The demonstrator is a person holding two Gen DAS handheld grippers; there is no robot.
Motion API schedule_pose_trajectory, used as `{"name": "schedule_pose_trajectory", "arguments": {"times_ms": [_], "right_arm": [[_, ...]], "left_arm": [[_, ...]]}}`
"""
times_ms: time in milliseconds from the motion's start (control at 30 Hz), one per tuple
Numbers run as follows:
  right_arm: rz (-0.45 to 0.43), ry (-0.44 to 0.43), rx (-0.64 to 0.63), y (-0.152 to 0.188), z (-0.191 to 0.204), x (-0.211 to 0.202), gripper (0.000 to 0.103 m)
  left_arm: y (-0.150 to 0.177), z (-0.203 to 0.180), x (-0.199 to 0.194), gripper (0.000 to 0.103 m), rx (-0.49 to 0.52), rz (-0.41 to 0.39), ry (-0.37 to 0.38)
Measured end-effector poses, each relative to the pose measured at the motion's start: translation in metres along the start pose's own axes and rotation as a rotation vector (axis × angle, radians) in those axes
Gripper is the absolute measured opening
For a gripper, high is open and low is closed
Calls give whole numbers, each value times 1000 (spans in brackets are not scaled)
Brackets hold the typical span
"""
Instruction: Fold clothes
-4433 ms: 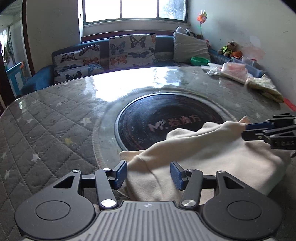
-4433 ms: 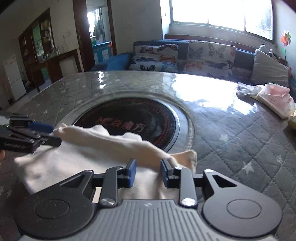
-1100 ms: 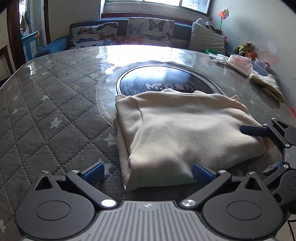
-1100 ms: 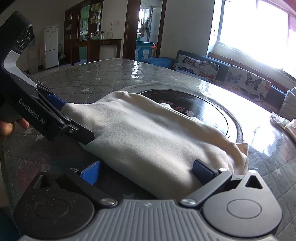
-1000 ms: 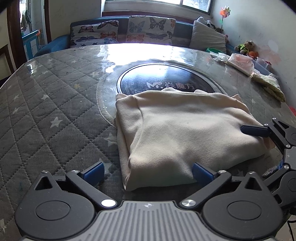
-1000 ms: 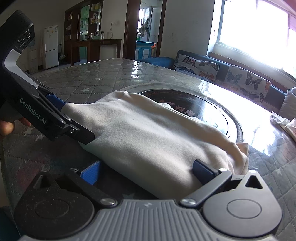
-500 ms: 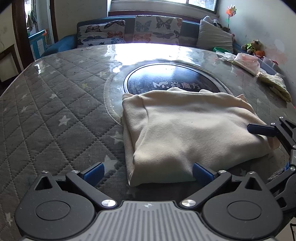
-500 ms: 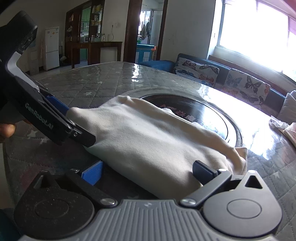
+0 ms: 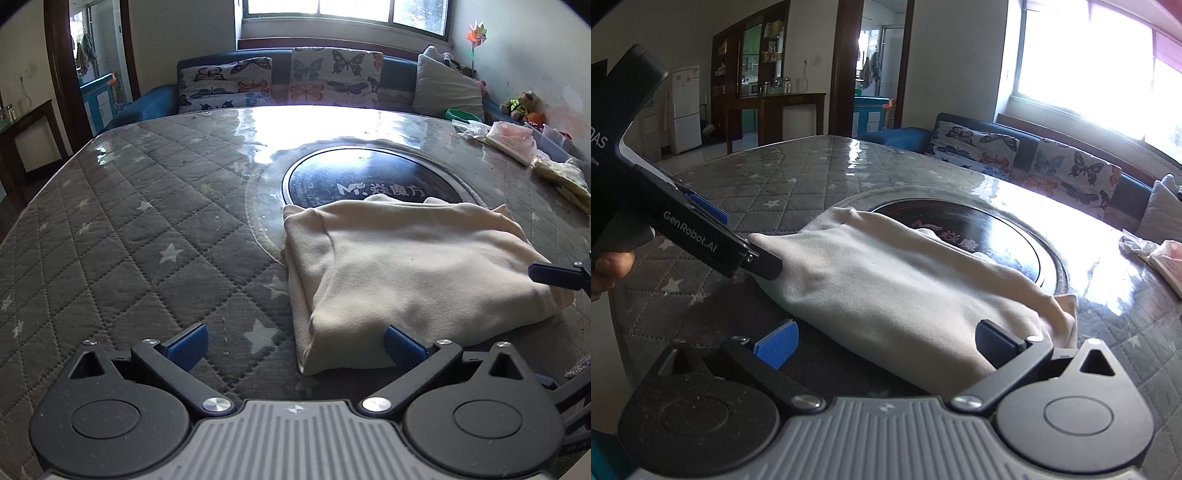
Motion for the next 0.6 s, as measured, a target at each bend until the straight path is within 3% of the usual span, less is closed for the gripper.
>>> {"name": "schedule_pose_trajectory", "arguments": {"times_ms": [600], "right_arm": [[-51,35,13,0,14,-42,103]], "left_arm": [[12,-15,-25,103,1,-28,13]]}}
Point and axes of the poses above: each gripper's, at about its wrist camera, not at the fingertips, and x roughly the way its jaws point, z to its left, y to its underside, the point moved 5 cm from there along x, roughly the way its jaws point, and after that the axes turned 6 degrees about -z, right-handed, at the moved point
